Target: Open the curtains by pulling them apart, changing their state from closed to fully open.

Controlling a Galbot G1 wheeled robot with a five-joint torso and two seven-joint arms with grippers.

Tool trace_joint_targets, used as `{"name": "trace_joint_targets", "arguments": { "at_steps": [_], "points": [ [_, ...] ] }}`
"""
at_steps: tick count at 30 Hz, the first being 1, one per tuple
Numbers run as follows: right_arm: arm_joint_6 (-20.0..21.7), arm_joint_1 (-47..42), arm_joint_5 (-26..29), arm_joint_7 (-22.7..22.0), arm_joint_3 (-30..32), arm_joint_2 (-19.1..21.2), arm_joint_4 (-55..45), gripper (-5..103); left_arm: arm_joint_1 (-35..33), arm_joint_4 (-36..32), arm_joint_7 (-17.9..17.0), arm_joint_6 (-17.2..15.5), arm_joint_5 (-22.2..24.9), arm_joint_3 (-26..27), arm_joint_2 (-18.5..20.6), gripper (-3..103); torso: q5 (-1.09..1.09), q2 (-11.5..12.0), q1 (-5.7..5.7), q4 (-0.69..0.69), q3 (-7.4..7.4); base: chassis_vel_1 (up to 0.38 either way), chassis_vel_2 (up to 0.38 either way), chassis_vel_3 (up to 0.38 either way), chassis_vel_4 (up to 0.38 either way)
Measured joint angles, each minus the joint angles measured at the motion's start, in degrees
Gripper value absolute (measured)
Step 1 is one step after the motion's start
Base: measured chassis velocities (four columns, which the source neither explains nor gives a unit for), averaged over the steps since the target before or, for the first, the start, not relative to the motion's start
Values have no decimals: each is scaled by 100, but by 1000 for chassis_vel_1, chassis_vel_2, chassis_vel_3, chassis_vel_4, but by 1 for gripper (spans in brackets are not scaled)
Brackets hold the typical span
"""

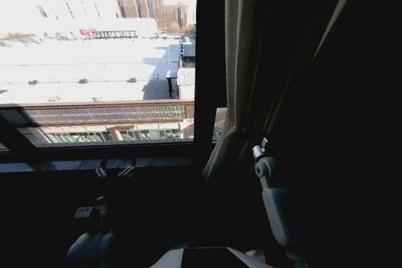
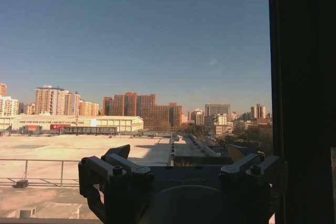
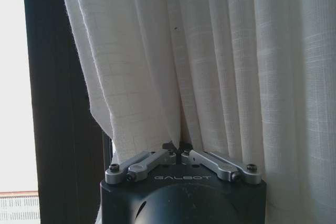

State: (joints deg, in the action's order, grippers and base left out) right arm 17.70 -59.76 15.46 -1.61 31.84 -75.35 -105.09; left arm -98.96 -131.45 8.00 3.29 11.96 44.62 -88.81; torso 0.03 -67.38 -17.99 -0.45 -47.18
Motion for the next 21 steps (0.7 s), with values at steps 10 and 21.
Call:
{"name": "trace_joint_targets", "arguments": {
  "at_steps": [10, 21],
  "points": [
    [-24, 232, 6, -106, 561, 17, 483, 0, -40, 16, -1, 58, 24, 45, 5, 100, -3, 0, 0, 3, 0, 10, 8, -5, 0],
    [35, 384, 47, -296, 1540, 350, 931, 0, -37, 36, -3, 82, 39, 24, -2, 100, -2, 0, 0, 1, 0, 0, 0, 0, 0]
  ]
}}
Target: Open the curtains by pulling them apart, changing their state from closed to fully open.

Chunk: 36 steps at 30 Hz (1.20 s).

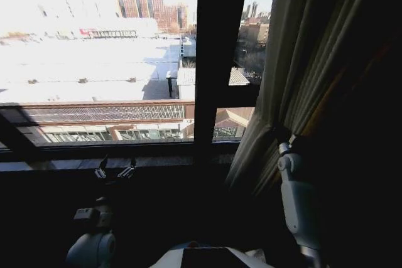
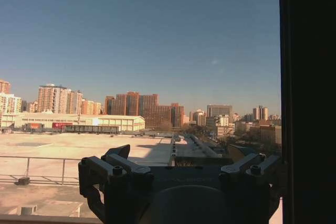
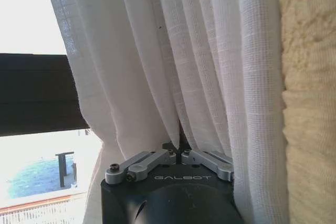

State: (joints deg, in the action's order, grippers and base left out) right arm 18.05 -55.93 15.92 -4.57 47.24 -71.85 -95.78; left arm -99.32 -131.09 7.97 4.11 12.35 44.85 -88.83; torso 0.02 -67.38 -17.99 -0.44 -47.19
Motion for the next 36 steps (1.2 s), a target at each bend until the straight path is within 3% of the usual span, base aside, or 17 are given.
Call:
{"name": "trace_joint_targets", "arguments": {
  "at_steps": [8, 12, 15, 22, 24, 28, 30, 34, 36],
  "points": [
    [8, 115, -36, -184, 367, 89, 286, 0, -39, 26, -1, 51, 8, 9, -11, 100, 1, 0, 0, 0, 0, 0, 0, 0, 0],
    [5, 106, -104, -291, 344, 101, 300, -3, -63, 32, -1, 76, 14, 15, -15, 100, -2, 0, 0, 0, 0, 0, 0, 0, 0],
    [4, 3, -66, -213, 230, 89, 137, 1, -62, 33, -3, 80, 16, 21, -15, 100, -1, 0, 0, 0, 0, 0, 0, 0, 0],
    [290, -873, 119, 397, -565, -75, -1095, 33, 35, 14, -3, -2, 10, 10, -29, 100, -1, 0, 0, 0, 0, 0, 0, 0, 0],
    [315, -974, 117, 399, -667, -91, -1222, 33, 64, 1, -6, -65, 10, 12, -36, 100, -2, 0, 0, 1, 0, 0, 0, 0, 0],
    [361, -1400, 110, 280, -920, -114, -1687, 55, 225, -24, -26, -340, 34, 21, -53, 100, -1, 0, 0, 1, 0, 0, 0, 0, 0],
    [361, -1528, 110, 235, -947, -112, -1842, 55, 234, -47, -33, -397, 69, 35, -51, 100, -1, 0, -1, 0, 0, 0, 0, 0, 0],
    [307, -2110, -2, 158, -957, -54, -2608, 77, 256, -148, -139, -582, 208, 70, -15, 100, -2, 0, 0, 0, 1, 0, 0, 0, 0],
    [254, -2182, -87, 195, -948, -37, -2688, 83, 279, -154, -167, -623, 227, 70, 3, 100, -2, -1, 0, 0, 1, 0, 0, 0, 0]
  ]
}}
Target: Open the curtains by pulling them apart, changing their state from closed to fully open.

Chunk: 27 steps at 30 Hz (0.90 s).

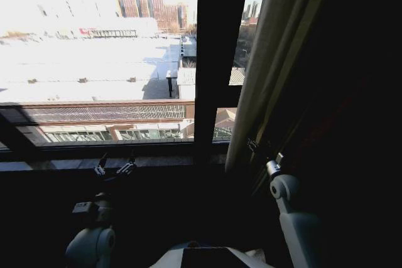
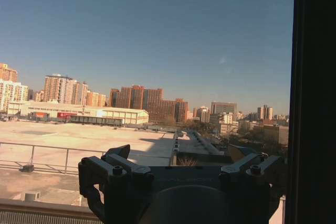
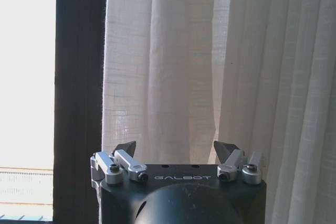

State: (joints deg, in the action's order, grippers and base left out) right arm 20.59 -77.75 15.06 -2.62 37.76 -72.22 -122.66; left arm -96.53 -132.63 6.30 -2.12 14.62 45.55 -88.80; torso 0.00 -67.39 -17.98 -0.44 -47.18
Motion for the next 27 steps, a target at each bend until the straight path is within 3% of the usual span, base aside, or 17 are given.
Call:
{"name": "trace_joint_targets", "arguments": {
  "at_steps": [6, 17, 27],
  "points": [
    [-502, -105, -459, -29, -129, 142, 45, 100, 38, -12, -34, -215, -12, -13, 23, 100, 2, 1, -1, 1, -1, 0, 0, 0, 0],
    [-539, 10, -578, 83, -246, 8, 278, 100, 42, 132, -2, -268, -95, 162, -38, 100, 2, 1, -1, 0, -1, 4, 4, -3, -5],
    [-556, 116, -898, 77, -458, -104, 225, 100, 73, 172, 16, -265, -62, 223, 49, 100, 2, 1, -1, 0, -1, 122, 112, -116, -139]
  ]
}}
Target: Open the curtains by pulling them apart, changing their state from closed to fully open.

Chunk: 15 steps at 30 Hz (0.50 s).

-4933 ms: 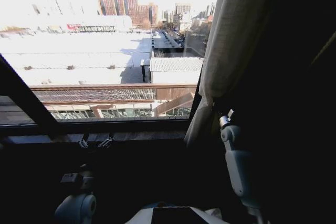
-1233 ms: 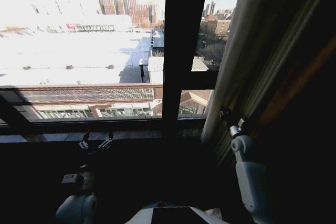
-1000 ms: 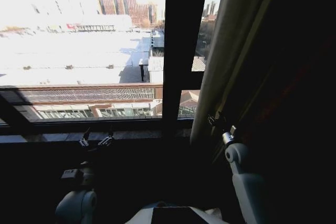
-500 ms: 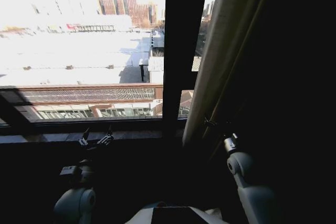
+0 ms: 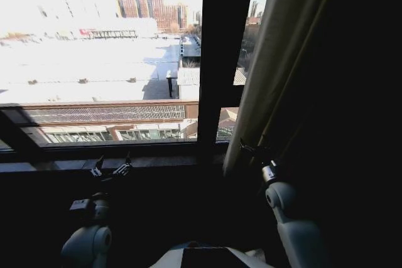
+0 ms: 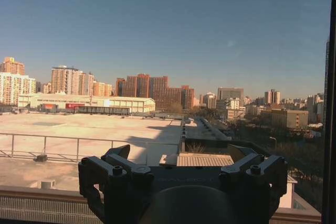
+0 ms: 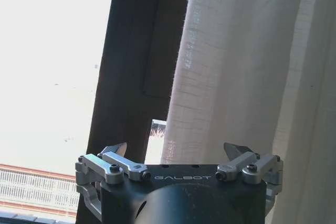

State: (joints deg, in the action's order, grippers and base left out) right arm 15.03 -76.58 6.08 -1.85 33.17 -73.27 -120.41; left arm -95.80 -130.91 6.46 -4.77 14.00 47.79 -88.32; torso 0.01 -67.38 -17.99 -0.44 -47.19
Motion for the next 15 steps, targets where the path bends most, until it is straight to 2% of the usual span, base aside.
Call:
{"name": "trace_joint_targets", "arguments": {
  "at_steps": [7, 15],
  "points": [
    [10, 49, -18, 0, -16, 84, 27, 100, -58, 8, 6, -1, -1, -36, -71, 100, -1, 0, 0, 2, 0, 250, 274, -234, -266],
    [-6, 26, -45, 37, -34, 12, 174, 100, 72, 171, 12, -1, -62, -60, -37, 100, 0, 0, 1, 0, 0, 330, 320, -329, -317]
  ]
}}
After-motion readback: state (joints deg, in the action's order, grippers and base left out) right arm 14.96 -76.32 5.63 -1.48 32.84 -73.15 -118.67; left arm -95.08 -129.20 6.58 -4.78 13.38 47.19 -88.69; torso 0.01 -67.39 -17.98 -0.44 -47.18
